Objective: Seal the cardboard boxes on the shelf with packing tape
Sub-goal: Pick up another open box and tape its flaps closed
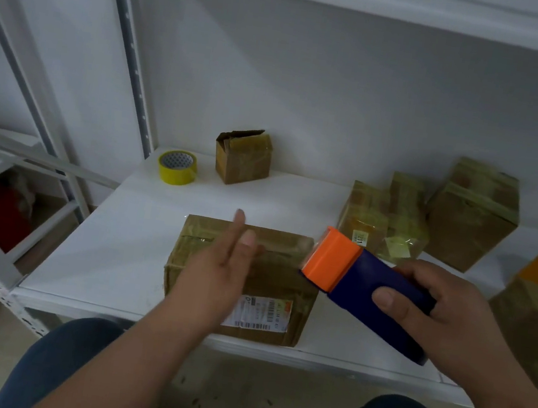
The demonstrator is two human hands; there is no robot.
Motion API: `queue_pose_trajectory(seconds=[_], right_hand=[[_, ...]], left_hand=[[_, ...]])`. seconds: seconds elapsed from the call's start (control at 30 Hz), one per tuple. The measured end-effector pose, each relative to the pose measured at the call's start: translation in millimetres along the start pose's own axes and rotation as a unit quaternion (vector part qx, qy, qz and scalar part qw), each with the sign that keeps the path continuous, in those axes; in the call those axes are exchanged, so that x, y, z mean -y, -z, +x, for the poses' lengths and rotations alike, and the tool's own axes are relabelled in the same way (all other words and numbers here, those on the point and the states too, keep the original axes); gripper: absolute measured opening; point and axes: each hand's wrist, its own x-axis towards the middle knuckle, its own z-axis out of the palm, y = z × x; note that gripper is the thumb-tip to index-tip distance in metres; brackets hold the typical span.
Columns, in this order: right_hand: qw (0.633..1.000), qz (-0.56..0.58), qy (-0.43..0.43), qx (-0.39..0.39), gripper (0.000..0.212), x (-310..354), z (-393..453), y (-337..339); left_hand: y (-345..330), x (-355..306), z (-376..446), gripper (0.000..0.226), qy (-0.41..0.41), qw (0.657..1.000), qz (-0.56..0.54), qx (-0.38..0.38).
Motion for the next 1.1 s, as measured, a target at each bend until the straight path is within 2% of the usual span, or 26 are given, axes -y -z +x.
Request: queue_pose_trajectory(seconds=[0.1,0.2,0.27,0.33,0.47,0.6,0.7,0.77,0.8,0.87,0.93,0.97,1.03,1.1], right_hand=[[0.999,-0.002,-0.024,-0.028,0.073,-7,-2,8],[0.998,0.023,-0.034,-0.046,0.061,-9,-3,9],[0.997,0.039,-0.040,-0.053,0.055,-10,-3,7],[0.997,0.044,-0.041,-0.056,0.061,-12,-4,7],[0.994,0.072,-0.060,-0.053,0.069,-16,-8,4],[0.996,0.064,-0.060,-0.030,0.067,-17,-7,-4],[0.997,0.060,-0.054,-0.010,0.048,-15,-5,-10],[0.997,0.059,-0.048,0.004,0.054,-11,-3,-12],[0.997,0.057,-0.045,0.006,0.061,-9,-3,-13],[0.998,0.055,-0.035,0.008,0.063,-5,-2,-14],[0.998,0.055,-0.025,0.008,0.051,-1,-1,-16],[0.998,0.057,-0.019,0.009,0.049,2,0,-18],[0.998,0.065,-0.007,0.016,0.055,8,0,-20],[0.997,0.075,0.001,0.017,0.062,14,0,-21]], left_hand=[[10,10,6,0.050,-0.035,0.993,0.105,-0.029],[1,17,1,0.057,-0.081,0.952,0.295,0.017],[-6,25,-2,0.062,-0.081,0.935,0.342,0.039],[-3,32,1,0.066,-0.105,0.953,0.285,0.015],[11,48,23,0.044,-0.141,0.968,0.206,-0.015],[22,41,48,0.028,-0.132,0.971,0.180,0.089],[25,34,61,0.014,-0.143,0.965,0.161,0.151],[26,34,66,0.015,-0.144,0.959,0.177,0.166],[26,36,66,0.019,-0.151,0.955,0.199,0.160],[26,31,58,0.024,-0.169,0.960,0.203,0.096],[26,13,41,0.038,-0.141,0.985,0.093,0.038],[26,3,32,0.044,-0.096,0.994,0.003,0.048],[29,-12,17,0.045,-0.022,0.984,-0.128,0.119],[30,-18,9,0.036,-0.014,0.973,-0.142,0.179]])
